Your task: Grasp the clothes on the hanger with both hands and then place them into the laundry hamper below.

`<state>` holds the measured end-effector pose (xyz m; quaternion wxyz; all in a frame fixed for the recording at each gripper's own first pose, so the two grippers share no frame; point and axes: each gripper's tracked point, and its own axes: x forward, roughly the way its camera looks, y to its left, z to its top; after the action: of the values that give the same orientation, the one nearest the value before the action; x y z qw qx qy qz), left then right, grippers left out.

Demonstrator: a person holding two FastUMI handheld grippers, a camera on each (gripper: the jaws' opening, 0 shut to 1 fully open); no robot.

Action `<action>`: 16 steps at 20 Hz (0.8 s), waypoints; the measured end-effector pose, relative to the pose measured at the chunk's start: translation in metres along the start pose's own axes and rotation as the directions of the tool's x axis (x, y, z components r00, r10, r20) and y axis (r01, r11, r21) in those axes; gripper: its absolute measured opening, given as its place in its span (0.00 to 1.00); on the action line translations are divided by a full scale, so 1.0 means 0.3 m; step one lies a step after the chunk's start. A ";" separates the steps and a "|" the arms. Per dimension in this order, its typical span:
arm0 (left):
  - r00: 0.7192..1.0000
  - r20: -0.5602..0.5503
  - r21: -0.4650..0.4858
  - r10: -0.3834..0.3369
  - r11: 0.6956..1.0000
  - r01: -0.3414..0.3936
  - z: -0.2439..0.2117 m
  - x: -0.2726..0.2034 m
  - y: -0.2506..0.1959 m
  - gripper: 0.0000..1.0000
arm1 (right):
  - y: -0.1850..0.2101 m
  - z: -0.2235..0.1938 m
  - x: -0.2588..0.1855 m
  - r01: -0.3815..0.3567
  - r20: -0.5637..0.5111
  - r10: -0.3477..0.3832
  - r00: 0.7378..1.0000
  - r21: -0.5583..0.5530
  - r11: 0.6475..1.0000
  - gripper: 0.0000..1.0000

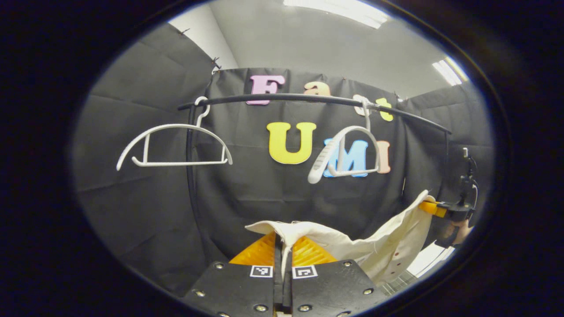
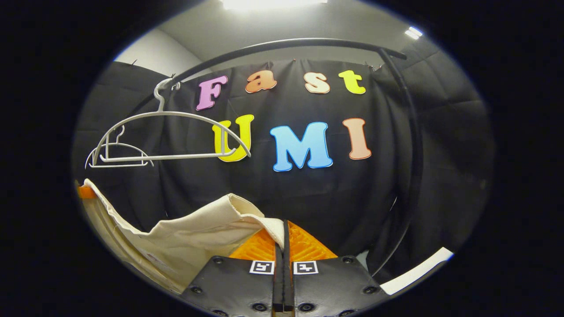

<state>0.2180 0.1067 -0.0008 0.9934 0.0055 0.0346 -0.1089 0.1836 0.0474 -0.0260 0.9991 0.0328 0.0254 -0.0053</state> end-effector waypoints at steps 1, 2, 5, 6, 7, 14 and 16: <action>1.000 0.001 -0.013 -0.007 1.000 0.007 -0.009 -0.018 -0.006 0.01 | -0.008 0.001 -0.037 0.012 -0.005 -0.012 1.000 0.000 1.000 0.01; 1.000 0.000 -0.027 -0.013 1.000 0.012 -0.030 -0.021 -0.013 0.01 | -0.012 -0.009 -0.074 0.016 -0.013 -0.016 1.000 0.001 1.000 0.01; 0.998 -0.055 -0.030 -0.024 0.999 0.022 -0.169 -0.053 -0.055 0.01 | -0.012 -0.069 -0.160 0.021 -0.045 -0.022 0.999 -0.012 1.000 0.01; 0.996 -0.081 -0.025 -0.033 0.999 0.031 -0.226 -0.062 -0.077 0.01 | -0.009 -0.104 -0.195 0.024 -0.061 -0.024 0.998 -0.011 1.000 0.02; 0.994 -0.101 -0.021 -0.046 0.999 0.044 -0.285 -0.073 -0.104 0.01 | -0.007 -0.143 -0.219 0.025 -0.085 -0.026 0.996 -0.007 1.000 0.02; 0.953 -0.279 -0.016 -0.120 0.993 0.121 -0.648 -0.049 -0.264 0.01 | 0.000 -0.471 -0.261 0.063 -0.311 -0.042 0.949 0.058 0.996 0.00; 0.937 -0.318 -0.032 -0.142 0.990 0.139 -0.721 -0.037 -0.283 0.01 | 0.013 -0.558 -0.270 0.061 -0.365 -0.039 0.930 0.047 0.997 0.00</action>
<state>0.1742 0.0300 -0.2160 0.9644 0.0159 0.1957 -0.1771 0.0943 0.0629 -0.1885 0.9753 0.0611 0.2107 -0.0253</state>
